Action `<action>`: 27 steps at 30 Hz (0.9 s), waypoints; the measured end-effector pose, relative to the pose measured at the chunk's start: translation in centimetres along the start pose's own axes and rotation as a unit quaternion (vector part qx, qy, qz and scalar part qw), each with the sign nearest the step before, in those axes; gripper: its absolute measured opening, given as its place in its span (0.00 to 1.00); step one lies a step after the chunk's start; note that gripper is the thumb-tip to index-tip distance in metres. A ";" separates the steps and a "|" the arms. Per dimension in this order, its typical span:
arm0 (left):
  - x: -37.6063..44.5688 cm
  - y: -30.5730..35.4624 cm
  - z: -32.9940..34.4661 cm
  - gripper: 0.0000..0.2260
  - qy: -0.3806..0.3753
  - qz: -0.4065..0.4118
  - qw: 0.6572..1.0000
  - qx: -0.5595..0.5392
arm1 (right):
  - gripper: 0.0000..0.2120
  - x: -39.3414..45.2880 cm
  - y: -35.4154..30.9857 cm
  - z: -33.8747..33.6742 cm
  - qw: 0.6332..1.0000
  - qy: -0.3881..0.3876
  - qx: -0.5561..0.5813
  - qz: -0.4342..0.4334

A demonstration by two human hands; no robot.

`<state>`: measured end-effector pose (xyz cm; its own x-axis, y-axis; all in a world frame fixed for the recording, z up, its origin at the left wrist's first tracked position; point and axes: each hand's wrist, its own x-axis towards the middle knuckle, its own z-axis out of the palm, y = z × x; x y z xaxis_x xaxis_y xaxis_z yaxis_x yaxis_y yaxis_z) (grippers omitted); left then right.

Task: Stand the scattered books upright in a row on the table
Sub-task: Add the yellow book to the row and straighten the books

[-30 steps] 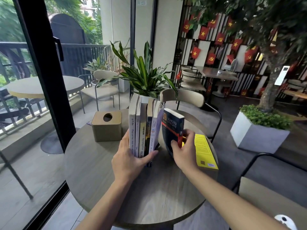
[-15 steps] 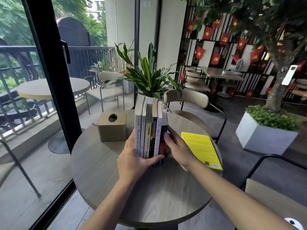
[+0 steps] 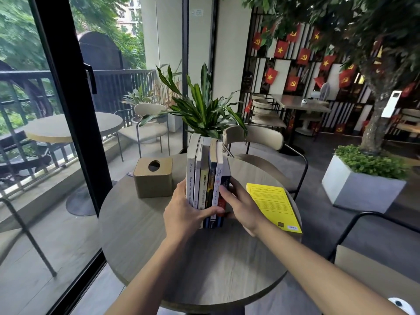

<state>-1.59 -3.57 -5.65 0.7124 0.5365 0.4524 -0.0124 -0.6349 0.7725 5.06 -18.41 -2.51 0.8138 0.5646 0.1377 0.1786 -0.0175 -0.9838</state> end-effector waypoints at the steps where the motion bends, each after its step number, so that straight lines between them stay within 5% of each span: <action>1: 0.0 0.0 0.0 0.48 0.000 0.000 1.000 0.000 | 0.25 -0.1 0.0 0.0 1.000 -0.002 0.004 -0.002; 10: 0.0 0.2 -0.3 0.48 -0.005 0.005 1.000 -0.003 | 0.32 0.3 -0.1 0.0 1.000 0.012 -0.018 0.022; 16: -0.9 0.4 0.2 0.59 0.017 0.001 1.000 0.008 | 0.27 0.1 -0.9 -0.8 0.999 0.010 -0.033 0.027; 20: -1.0 0.3 0.5 0.57 0.019 0.000 1.000 0.015 | 0.25 -0.1 -1.3 -2.0 0.994 0.068 -0.087 0.007; 22: -0.9 0.2 0.3 0.55 0.016 0.008 1.000 0.010 | 0.24 0.2 -0.9 -3.3 0.972 0.128 -0.198 -0.001; 27: -1.0 -0.1 0.3 0.54 0.013 0.017 1.000 0.008 | 0.36 -0.4 1.3 -5.9 0.819 0.150 -0.547 0.084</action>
<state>-2.09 -4.18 -6.28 0.6939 0.5276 0.4900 -0.0260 -0.6617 0.7493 8.25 -23.50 -3.18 0.9478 0.2530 0.1942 0.3052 -0.8962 -0.3220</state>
